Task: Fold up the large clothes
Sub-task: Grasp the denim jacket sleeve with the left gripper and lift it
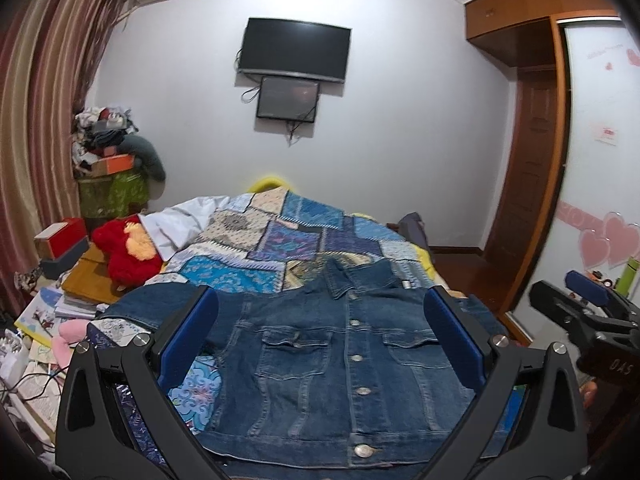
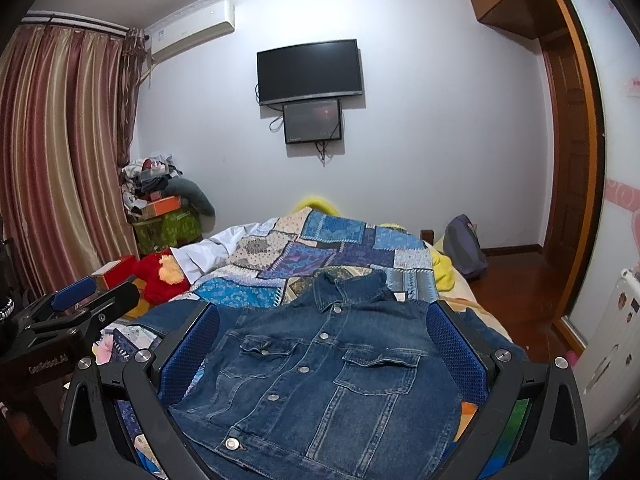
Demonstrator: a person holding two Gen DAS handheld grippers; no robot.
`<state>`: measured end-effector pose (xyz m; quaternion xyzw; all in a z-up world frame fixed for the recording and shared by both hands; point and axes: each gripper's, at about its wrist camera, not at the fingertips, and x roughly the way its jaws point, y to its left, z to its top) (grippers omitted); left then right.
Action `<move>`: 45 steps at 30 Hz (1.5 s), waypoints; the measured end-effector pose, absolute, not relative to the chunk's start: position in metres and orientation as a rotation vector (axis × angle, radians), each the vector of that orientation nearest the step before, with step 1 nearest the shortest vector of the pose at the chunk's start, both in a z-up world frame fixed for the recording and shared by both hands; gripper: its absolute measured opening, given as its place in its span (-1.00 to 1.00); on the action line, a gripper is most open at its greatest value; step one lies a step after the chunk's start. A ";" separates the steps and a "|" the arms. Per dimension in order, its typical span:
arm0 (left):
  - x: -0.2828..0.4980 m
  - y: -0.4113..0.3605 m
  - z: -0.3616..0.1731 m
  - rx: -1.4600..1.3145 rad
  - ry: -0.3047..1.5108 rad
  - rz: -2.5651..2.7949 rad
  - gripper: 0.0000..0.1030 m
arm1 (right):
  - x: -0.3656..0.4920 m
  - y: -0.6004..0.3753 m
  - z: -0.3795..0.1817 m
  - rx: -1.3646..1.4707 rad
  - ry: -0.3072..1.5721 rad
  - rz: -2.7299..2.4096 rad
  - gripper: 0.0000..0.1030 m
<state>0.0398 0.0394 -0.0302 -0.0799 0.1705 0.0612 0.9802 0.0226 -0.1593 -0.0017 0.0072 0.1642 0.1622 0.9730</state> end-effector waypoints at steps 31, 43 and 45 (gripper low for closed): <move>0.169 0.364 -0.236 -0.873 0.820 0.403 0.81 | 0.324 0.047 -0.173 -0.316 0.847 0.582 1.00; 0.204 0.398 -0.245 -0.900 0.765 0.456 0.37 | 0.374 0.115 -0.249 -0.269 1.137 0.731 0.77; 0.211 0.402 -0.242 -0.867 0.766 0.494 0.23 | 0.378 0.123 -0.262 -0.276 1.192 0.742 0.61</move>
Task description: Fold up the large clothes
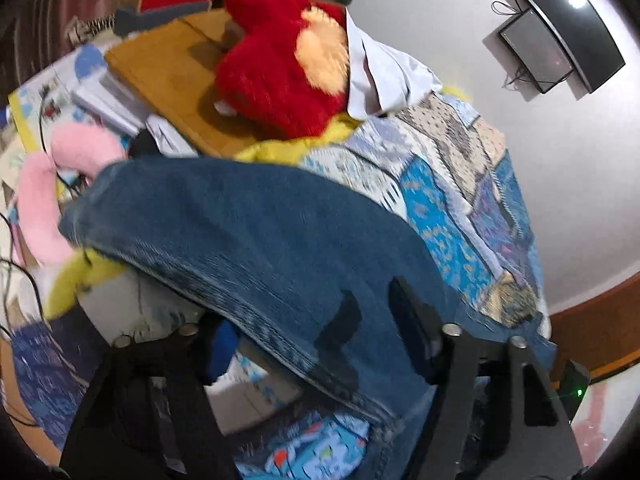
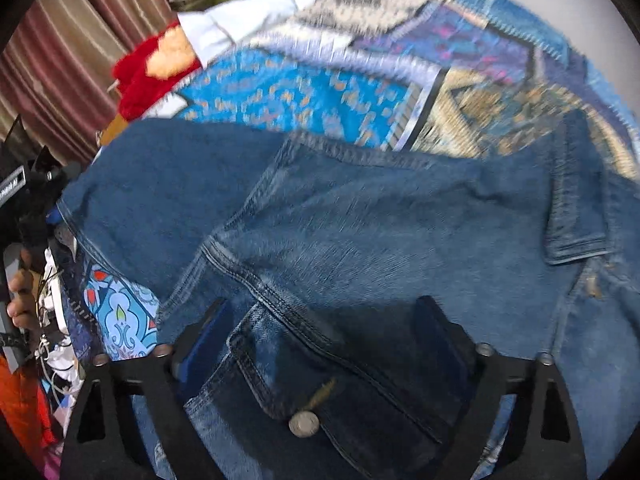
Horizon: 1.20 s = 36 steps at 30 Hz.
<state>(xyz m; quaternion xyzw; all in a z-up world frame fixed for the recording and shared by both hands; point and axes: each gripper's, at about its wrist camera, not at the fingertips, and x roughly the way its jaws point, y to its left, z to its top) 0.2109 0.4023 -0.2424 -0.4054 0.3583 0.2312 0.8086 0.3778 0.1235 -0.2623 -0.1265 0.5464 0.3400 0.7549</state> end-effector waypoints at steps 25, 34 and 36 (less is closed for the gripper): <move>0.347 0.143 -0.164 -0.128 0.830 0.040 -0.80 | 0.343 -0.064 -0.146 -0.001 1.022 0.554 0.63; 0.348 0.077 -0.255 -0.205 1.116 -0.094 -0.33 | 0.286 -0.144 -0.125 -0.028 0.928 0.464 0.83; 0.343 0.084 -0.247 -0.245 1.136 -0.129 0.19 | 0.280 -0.154 -0.129 -0.035 0.921 0.450 0.83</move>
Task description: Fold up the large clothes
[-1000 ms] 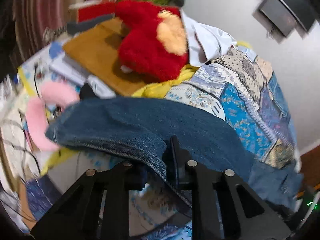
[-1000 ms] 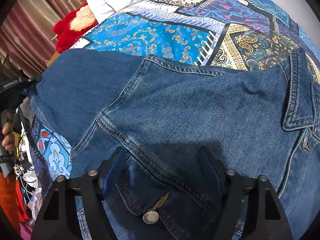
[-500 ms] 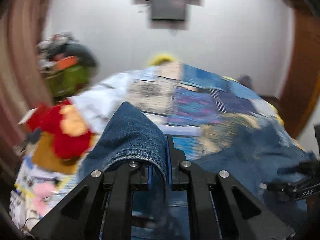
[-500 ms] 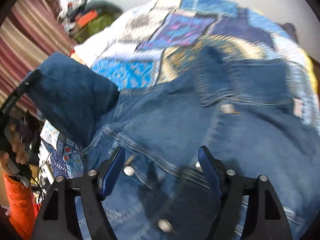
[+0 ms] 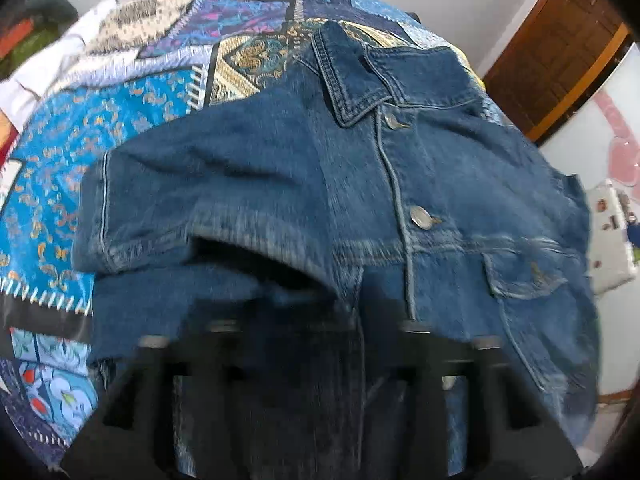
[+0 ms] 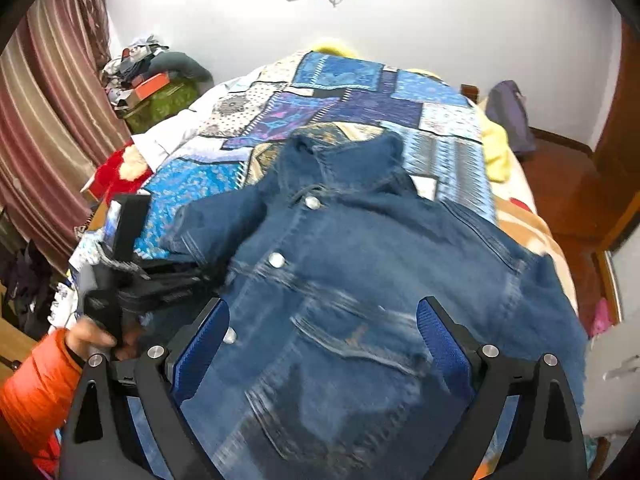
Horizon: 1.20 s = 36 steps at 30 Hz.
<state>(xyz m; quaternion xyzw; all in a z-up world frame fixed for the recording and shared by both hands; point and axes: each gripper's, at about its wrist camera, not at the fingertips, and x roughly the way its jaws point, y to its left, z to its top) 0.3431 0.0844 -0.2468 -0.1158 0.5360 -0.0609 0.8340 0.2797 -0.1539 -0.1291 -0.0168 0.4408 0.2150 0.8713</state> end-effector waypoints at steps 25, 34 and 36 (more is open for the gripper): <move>0.378 0.230 -0.289 -0.572 1.114 0.284 -0.55 | 0.260 -0.180 -0.156 0.011 0.834 0.302 0.83; 0.393 0.135 -0.150 -0.096 0.783 0.234 -0.64 | 0.247 -0.211 -0.143 0.069 0.782 0.257 0.83; 0.391 0.104 -0.110 -0.058 0.703 0.153 -0.64 | 0.244 -0.219 -0.138 0.086 0.767 0.247 0.83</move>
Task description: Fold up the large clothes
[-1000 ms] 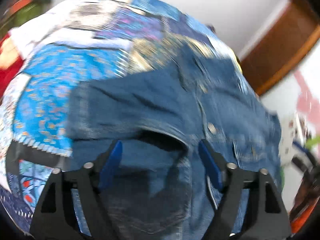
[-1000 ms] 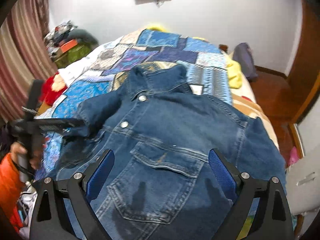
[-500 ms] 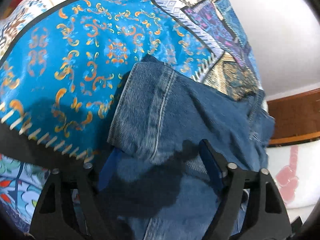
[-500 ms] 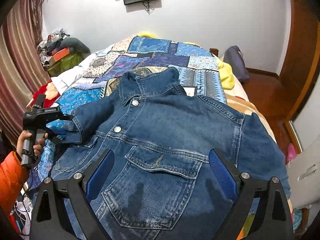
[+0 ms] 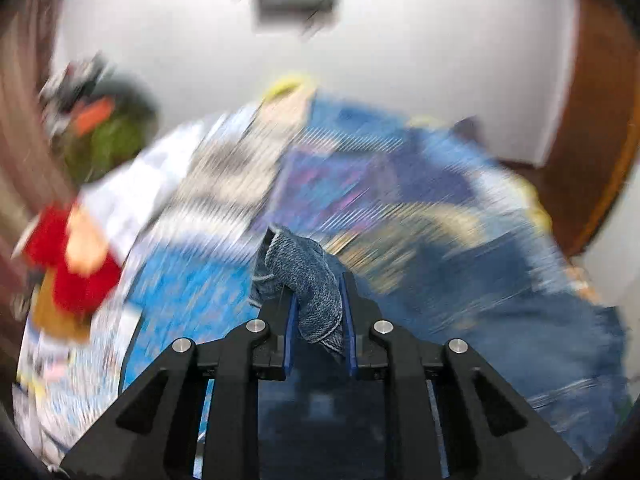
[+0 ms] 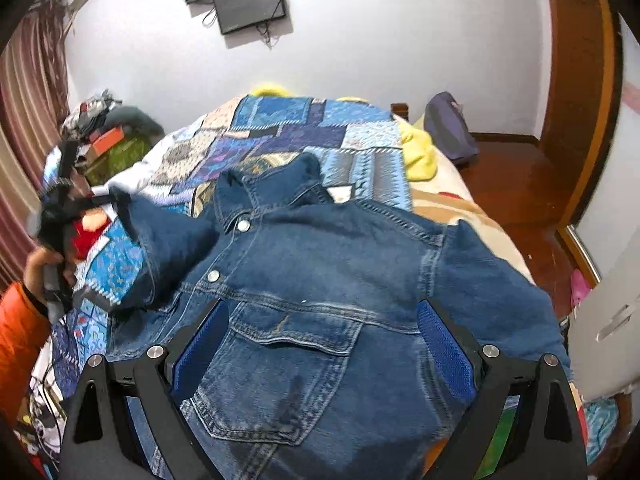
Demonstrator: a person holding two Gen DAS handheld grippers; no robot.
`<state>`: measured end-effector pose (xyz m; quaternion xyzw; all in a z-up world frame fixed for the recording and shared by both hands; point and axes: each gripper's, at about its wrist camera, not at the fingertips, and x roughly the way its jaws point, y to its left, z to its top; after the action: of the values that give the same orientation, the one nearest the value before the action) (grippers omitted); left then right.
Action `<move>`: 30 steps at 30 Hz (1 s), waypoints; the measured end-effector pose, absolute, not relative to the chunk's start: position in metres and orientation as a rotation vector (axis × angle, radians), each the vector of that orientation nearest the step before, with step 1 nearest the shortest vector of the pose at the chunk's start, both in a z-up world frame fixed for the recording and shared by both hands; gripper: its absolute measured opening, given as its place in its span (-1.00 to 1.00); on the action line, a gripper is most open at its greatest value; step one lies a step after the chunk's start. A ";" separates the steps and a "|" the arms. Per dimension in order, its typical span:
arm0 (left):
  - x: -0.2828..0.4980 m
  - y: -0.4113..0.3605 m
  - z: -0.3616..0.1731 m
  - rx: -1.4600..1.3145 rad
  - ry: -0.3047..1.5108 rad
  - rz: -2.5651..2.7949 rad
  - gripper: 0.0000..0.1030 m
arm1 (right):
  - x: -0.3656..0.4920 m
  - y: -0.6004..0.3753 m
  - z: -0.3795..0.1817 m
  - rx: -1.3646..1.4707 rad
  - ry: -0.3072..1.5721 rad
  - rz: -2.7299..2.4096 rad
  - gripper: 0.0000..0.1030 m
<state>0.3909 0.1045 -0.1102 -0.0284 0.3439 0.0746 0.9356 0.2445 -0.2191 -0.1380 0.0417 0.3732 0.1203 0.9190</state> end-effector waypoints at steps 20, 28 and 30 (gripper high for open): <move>0.359 -0.132 -0.177 0.055 1.056 -0.483 -0.79 | 0.212 -0.295 -0.114 0.139 0.726 0.125 0.85; 0.350 -0.038 -0.127 -0.051 0.951 -0.361 0.29 | 0.249 -0.263 -0.123 0.156 0.791 0.207 0.85; 0.350 -0.006 -0.124 -0.031 0.933 -0.264 0.30 | 0.265 -0.247 -0.127 0.129 0.802 0.223 0.85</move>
<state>0.3497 -0.0057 -0.1244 -0.0147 0.4485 -0.1268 0.8846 0.2646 -0.2469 -0.1267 0.0626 0.3891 0.1085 0.9126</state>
